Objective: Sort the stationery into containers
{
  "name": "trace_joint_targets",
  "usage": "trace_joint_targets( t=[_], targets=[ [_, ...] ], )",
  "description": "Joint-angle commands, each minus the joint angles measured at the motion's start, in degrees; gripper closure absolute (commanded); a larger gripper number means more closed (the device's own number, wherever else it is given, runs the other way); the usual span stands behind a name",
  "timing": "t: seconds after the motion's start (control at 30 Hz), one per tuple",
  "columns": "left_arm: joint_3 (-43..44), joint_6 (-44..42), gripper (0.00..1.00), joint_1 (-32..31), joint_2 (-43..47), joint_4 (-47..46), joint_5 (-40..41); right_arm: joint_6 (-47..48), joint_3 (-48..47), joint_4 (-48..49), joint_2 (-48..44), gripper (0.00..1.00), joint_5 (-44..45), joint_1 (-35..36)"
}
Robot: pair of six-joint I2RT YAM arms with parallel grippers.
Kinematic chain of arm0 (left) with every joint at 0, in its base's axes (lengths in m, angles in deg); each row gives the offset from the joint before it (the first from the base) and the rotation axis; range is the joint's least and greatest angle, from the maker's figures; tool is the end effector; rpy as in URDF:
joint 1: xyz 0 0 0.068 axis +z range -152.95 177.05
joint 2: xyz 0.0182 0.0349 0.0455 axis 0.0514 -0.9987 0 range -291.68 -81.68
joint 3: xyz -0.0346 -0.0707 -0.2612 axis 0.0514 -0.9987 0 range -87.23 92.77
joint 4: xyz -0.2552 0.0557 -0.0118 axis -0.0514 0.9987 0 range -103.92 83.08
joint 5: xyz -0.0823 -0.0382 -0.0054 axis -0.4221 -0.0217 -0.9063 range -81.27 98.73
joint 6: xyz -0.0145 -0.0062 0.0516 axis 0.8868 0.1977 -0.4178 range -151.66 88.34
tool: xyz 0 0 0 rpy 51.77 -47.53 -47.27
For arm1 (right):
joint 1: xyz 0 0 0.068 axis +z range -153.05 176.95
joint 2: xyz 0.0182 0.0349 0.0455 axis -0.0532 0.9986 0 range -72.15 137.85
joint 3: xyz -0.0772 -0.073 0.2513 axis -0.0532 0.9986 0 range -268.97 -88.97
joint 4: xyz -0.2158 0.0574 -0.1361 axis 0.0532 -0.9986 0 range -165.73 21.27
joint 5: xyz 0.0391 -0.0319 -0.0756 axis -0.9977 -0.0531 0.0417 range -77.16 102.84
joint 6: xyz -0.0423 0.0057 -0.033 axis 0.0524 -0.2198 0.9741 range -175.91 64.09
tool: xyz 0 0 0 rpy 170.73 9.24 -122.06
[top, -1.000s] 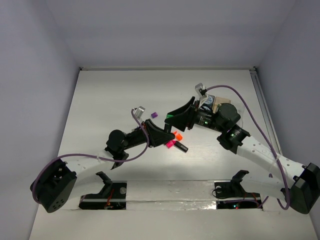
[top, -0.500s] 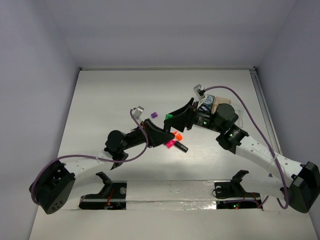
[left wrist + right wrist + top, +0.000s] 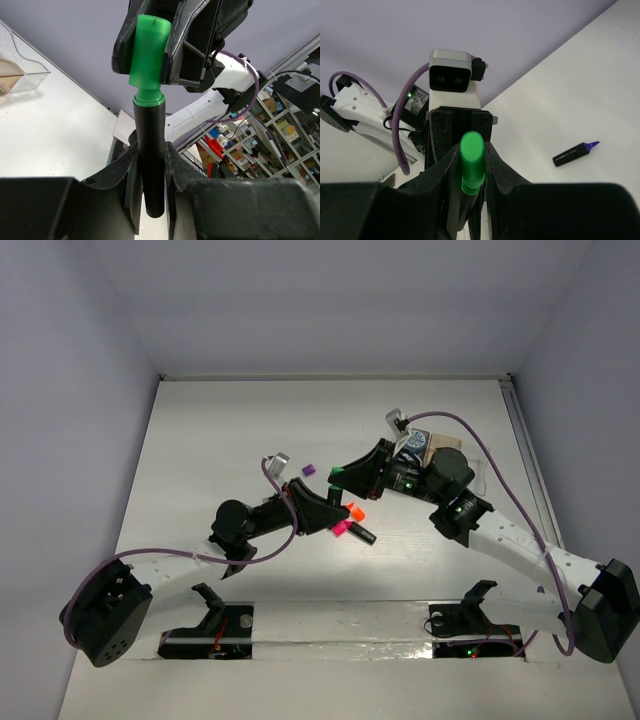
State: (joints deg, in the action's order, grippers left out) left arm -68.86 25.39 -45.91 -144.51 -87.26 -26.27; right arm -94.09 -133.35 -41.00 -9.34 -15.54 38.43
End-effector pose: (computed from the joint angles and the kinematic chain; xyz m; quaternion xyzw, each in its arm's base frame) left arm 0.1373 -0.1559 0.2694 0.1976 0.5130 -0.7275 0.4106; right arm 0.1796 0.1814 0.3448 -0.2048 0.6220 0.5951 0.4657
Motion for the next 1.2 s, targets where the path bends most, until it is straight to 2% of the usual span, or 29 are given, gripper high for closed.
trace_joint_targets(
  t=[0.0,0.07,0.23,0.83,1.17],
  targets=[
    [1.2,-0.6,1.00,0.3,0.8,-23.9,-1.2,0.9,-0.2,2.9,-0.5,0.95,-1.7,0.0],
    [1.5,-1.6,1.00,0.3,1.2,-22.0,-0.9,1.4,-0.6,1.5,-0.4,0.99,-1.8,0.0],
    [1.8,-2.7,1.00,0.3,2.6,-20.4,-1.2,1.8,-0.5,1.2,-1.4,1.00,-1.3,0.0],
    [3.0,2.8,1.00,2.5,0.6,-28.0,-2.5,-3.3,1.7,11.6,0.5,0.99,-10.8,0.0],
    [4.7,2.6,1.00,2.5,-0.7,-28.0,-2.4,-2.3,2.5,9.8,-2.1,0.98,-8.5,0.0]
  ],
)
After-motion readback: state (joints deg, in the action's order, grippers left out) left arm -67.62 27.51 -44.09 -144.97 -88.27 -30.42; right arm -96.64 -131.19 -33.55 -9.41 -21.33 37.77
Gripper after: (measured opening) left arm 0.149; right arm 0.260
